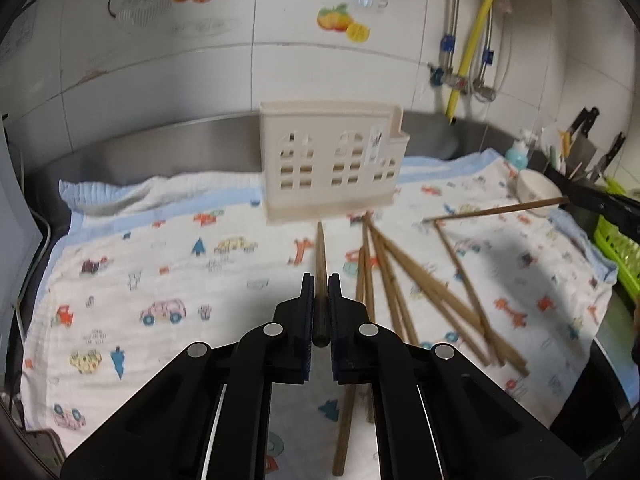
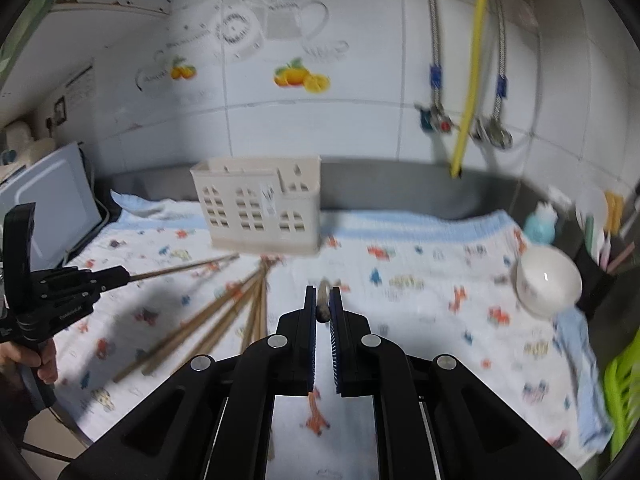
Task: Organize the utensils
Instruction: 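Lift chopsticks into the cream holder and open the left gripper while the right gripper does likewise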
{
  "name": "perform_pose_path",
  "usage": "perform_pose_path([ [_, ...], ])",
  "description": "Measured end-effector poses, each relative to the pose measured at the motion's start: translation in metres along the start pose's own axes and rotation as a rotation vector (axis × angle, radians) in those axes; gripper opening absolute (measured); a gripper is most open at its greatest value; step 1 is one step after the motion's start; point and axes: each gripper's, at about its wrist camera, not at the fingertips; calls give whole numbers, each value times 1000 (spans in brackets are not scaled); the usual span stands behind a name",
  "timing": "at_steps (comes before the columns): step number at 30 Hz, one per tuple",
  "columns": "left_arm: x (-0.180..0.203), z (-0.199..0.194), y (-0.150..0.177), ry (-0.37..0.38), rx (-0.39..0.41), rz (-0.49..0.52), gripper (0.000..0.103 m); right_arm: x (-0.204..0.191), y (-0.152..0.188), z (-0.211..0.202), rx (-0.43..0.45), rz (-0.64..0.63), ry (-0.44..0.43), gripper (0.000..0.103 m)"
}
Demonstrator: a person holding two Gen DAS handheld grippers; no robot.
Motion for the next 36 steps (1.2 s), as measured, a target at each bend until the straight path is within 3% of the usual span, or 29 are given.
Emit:
perform_pose_path([
  [17, 7, -15, -46, 37, 98, 43, 5, -5, -90, -14, 55, -111, -80, 6],
  [26, 14, -25, -95, 15, 119, 98, 5, -1, -158, -22, 96, -132, -80, 6],
  [31, 16, -30, -119, 21, 123, 111, 5, -8, -186, 7, 27, -154, -89, 6],
  [36, 17, -56, -149, 21, 188, 123, 5, -12, -203, 46, -64, -160, -84, 6],
])
Point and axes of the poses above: each gripper's, at about its wrist camera, not at the fingertips, and z roughly the way its jaws point, x to its right, y to its underside, and after that the axes turned 7 degrees about -x, right-handed
